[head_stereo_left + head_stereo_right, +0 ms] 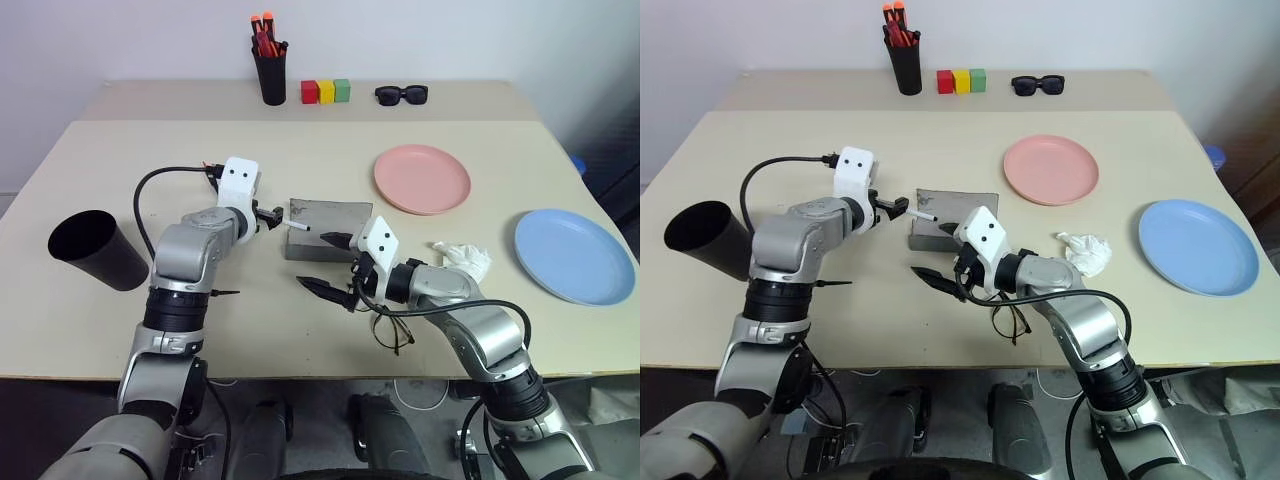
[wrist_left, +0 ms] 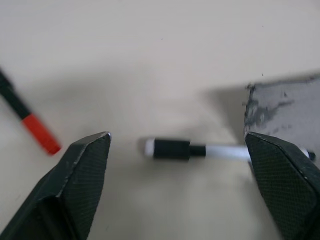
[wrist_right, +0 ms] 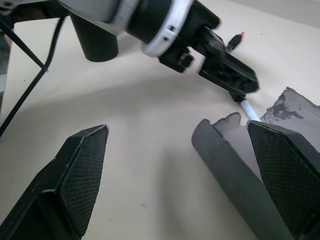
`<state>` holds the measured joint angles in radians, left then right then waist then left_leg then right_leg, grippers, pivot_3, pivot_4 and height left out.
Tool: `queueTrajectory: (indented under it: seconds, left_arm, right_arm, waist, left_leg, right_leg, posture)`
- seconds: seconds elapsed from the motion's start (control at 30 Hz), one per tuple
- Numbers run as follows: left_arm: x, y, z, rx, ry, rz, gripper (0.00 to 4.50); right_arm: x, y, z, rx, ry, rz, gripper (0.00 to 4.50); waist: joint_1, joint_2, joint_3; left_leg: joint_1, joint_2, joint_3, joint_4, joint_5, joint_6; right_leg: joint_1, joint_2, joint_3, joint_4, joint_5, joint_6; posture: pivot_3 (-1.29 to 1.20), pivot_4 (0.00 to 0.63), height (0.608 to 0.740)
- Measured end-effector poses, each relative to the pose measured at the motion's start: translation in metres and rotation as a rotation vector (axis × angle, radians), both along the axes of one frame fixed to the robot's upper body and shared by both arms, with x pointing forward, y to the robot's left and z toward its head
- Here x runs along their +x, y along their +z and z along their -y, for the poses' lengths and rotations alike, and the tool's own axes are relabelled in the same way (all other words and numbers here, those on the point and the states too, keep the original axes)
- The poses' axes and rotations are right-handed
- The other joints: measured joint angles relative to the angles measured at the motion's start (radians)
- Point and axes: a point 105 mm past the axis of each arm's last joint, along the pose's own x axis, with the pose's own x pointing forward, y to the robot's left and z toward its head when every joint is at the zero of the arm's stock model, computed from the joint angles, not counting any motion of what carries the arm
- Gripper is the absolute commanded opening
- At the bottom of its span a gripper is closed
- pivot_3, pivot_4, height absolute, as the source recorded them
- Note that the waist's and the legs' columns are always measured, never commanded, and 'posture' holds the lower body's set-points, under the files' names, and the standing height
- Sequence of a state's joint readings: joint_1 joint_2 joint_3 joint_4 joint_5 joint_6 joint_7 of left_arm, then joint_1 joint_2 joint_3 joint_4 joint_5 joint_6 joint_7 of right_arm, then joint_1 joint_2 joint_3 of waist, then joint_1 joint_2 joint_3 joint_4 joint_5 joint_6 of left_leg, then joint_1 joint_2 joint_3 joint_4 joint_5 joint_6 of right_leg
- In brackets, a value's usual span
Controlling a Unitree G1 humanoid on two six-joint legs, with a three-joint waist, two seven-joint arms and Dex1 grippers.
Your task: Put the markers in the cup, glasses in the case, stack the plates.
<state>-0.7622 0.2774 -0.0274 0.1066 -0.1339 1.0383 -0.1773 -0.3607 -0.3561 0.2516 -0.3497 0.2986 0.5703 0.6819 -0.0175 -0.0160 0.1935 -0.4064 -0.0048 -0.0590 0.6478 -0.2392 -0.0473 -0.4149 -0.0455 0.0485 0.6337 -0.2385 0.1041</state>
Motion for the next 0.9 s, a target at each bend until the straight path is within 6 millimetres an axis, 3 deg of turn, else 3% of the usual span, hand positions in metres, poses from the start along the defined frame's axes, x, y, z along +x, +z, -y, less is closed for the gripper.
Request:
queueTrajectory:
  seconds: [0.13, 0.33, 0.6, 0.67, 0.9]
  left_arm:
    - [0.009, -0.011, 0.004, 0.085, -0.018, -0.026, 4.47]
    - [0.01, -0.009, 0.001, 0.132, -0.066, -0.045, 4.47]
    - [-0.016, -0.01, -0.018, 0.181, -0.075, -0.085, 4.47]
    - [-0.025, -0.021, -0.023, 0.188, -0.073, -0.131, 4.47]
    - [-0.044, -0.023, -0.02, 0.124, -0.142, -0.181, 4.47]
  right_arm:
    - [0.001, 0.0, 0.0, 0.001, -0.008, 0.002, 4.5]
    - [0.001, 0.0, 0.001, 0.0, -0.018, 0.002, 4.5]
    - [0.001, -0.002, 0.003, -0.001, -0.031, -0.001, 4.5]
    - [0.001, -0.002, 0.003, -0.001, -0.031, 0.001, 4.5]
    - [0.0, -0.002, 0.003, -0.001, -0.028, 0.0, 4.5]
  waist:
    - [0.001, 0.0, 0.0]
    - [-0.002, 0.0, 0.0]
    - [-0.003, 0.0, 0.0]
    - [-0.003, 0.001, 0.0]
    - [-0.002, 0.0, 0.0]
  left_leg:
    - [0.0, 0.0, 0.0, 0.0, 0.0, 0.0]
    - [0.0, 0.0, 0.0, 0.0, 0.0, 0.0]
    - [0.001, 0.0, 0.0, 0.0, 0.0, 0.0]
    - [0.001, 0.0, 0.0, 0.0, 0.0, 0.0]
    - [0.001, 0.0, 0.0, 0.0, 0.0, 0.0]
  right_leg:
    - [0.0, 0.0, 0.0, 0.0, 0.0, 0.0]
    - [0.0, 0.0, 0.0, 0.0, 0.0, 0.0]
    - [0.001, 0.0, 0.0, 0.001, 0.0, 0.0]
    - [0.001, 0.0, 0.0, 0.001, 0.0, 0.0]
    - [0.001, 0.0, 0.0, 0.0, 0.0, 0.0]
  posture:
    - [0.0, 0.15, 0.74]
    - [0.0, 0.15, 0.74]
    - [0.0, 0.15, 0.74]
    - [0.0, 0.15, 0.74]
    - [0.0, 0.15, 0.74]
